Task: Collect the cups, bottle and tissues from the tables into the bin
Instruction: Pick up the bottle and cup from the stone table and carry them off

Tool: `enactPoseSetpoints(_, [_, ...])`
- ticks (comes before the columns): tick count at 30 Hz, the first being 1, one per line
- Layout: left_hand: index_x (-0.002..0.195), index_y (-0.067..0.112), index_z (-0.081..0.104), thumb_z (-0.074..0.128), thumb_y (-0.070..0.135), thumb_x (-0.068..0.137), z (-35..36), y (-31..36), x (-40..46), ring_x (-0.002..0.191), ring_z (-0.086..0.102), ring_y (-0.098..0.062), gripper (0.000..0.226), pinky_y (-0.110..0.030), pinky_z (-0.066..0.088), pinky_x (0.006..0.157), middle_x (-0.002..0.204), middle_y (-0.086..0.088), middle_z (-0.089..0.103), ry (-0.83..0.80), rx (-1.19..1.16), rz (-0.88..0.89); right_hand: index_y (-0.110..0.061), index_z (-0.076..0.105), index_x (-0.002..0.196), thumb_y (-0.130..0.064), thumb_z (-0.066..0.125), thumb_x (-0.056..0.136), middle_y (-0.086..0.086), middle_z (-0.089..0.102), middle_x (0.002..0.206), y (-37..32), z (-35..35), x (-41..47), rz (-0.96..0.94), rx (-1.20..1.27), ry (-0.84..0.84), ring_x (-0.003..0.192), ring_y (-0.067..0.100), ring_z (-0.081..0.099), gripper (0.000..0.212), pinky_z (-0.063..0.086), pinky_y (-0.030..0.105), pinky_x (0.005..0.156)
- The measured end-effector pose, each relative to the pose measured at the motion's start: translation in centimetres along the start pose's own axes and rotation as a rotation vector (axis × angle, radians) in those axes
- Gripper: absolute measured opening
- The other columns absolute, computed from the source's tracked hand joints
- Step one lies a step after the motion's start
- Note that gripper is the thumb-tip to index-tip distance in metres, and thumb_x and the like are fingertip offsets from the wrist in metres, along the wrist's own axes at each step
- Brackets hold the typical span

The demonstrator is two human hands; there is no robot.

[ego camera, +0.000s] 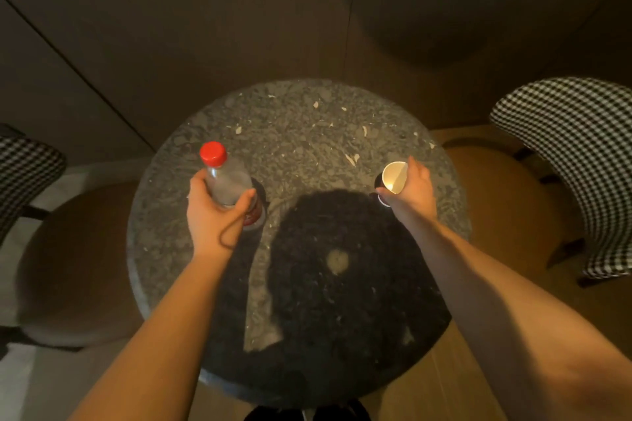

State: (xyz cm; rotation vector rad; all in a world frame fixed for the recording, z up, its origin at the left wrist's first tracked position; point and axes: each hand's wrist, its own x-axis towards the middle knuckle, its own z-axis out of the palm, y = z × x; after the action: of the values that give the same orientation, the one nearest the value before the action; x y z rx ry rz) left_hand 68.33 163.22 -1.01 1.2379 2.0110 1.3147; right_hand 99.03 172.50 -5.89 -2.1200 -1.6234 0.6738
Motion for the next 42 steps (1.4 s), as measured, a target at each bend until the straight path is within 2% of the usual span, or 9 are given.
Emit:
enactPoseSetpoints(5, [0.112,0.032,0.047,0.079,0.037,0.066,1.7,1.5,0.1,0.092,0.057,0.009,0.056,-0.015,0.047,0.081,0.101,0.018,0.059,-0.082,-0.065,0.065,-0.019,0.033,0.141,-0.037,0.075,0.075,0.005,0.039,0.138,0.1,-1.1,-0.5,-0.006,0.054,0.099,0.124,0.027,0.043,0.08,0.04,0.039,0.1])
enactPoseSetpoints(9, [0.116,0.038,0.048,0.081,0.035,0.067,4.2,3.8,-0.7,0.097,0.058,0.008,0.059,-0.013,0.046,0.082,0.104,0.02,0.062,-0.218,-0.129,0.105,-0.017,0.037,0.138,-0.039,0.076,0.074,0.006,0.041,0.136,1.5,-4.5,-4.1,-0.028,0.11,0.204,0.119,0.025,0.046,0.078,0.044,0.038,0.096])
enactPoseSetpoints(12, [0.112,0.05,0.046,0.08,0.038,0.062,6.7,6.4,-2.6,0.093,0.057,0.014,0.061,-0.005,0.043,0.075,0.103,0.033,0.059,-0.365,-0.156,0.13,-0.017,0.039,0.136,-0.04,0.077,0.073,0.007,0.043,0.132,3.3,-7.0,-8.4,0.028,0.132,0.3,0.114,0.027,0.05,0.077,0.045,0.04,0.094])
enactPoseSetpoints(14, [0.109,0.05,0.046,0.078,0.043,0.059,8.2,7.8,-4.5,0.093,0.057,0.013,0.06,-0.004,0.042,0.075,0.101,0.031,0.06,-0.463,-0.157,0.18,-0.015,0.039,0.137,-0.04,0.077,0.072,0.008,0.043,0.132,4.7,-8.1,-12.0,0.096,0.131,0.357,0.115,0.028,0.05,0.079,0.043,0.037,0.094])
enactPoseSetpoints(19, [0.12,0.023,0.05,0.081,0.032,0.066,10.2,10.3,-11.4,0.101,0.057,-0.007,0.063,-0.024,0.045,0.088,0.111,0.007,0.059,-0.717,-0.153,0.406,-0.015,0.041,0.136,-0.042,0.077,0.072,0.008,0.044,0.131,8.6,-8.9,-22.4,0.325,0.148,0.493,0.114,0.027,0.05,0.078,0.043,0.034,0.09])
enactPoseSetpoints(24, [0.127,0.021,0.047,0.082,0.027,0.069,10.2,11.4,-19.8,0.116,0.052,-0.013,0.068,-0.04,0.044,0.099,0.125,0.001,0.055,-1.049,-0.19,0.546,-0.017,0.042,0.135,-0.041,0.077,0.071,0.005,0.045,0.131,11.8,-8.1,-34.9,0.635,0.173,0.68,0.113,0.025,0.052,0.077,0.046,0.037,0.089])
enactPoseSetpoints(33, [0.125,0.019,0.047,0.083,0.032,0.066,6.5,11.0,-39.5,0.111,0.054,-0.019,0.07,-0.04,0.047,0.091,0.122,-0.001,0.056,-1.589,-0.22,0.865,-0.015,0.042,0.135,-0.04,0.077,0.071,0.004,0.044,0.129,12.7,-4.3,-59.4,1.135,0.218,1.063,0.114,0.025,0.051,0.077,0.043,0.031,0.085])
enactPoseSetpoints(39, [0.121,0.017,0.049,0.084,0.027,0.064,-1.3,8.2,-54.5,0.106,0.056,-0.021,0.067,-0.046,0.048,0.087,0.117,-0.002,0.057,-1.982,-0.295,0.986,-0.017,0.042,0.135,-0.038,0.076,0.071,0.003,0.045,0.127,8.7,0.5,-76.0,1.486,0.229,1.345,0.114,0.024,0.05,0.076,0.044,0.032,0.088])
enactPoseSetpoints(42, [0.12,0.019,0.049,0.085,0.029,0.064,-6.7,5.8,-60.9,0.103,0.056,-0.019,0.067,-0.037,0.047,0.086,0.114,0.001,0.058,-2.168,-0.334,1.075,-0.019,0.042,0.135,-0.041,0.076,0.071,-0.001,0.044,0.126,5.8,3.4,-83.4,1.661,0.214,1.474,0.111,0.021,0.051,0.076,0.043,0.028,0.082])
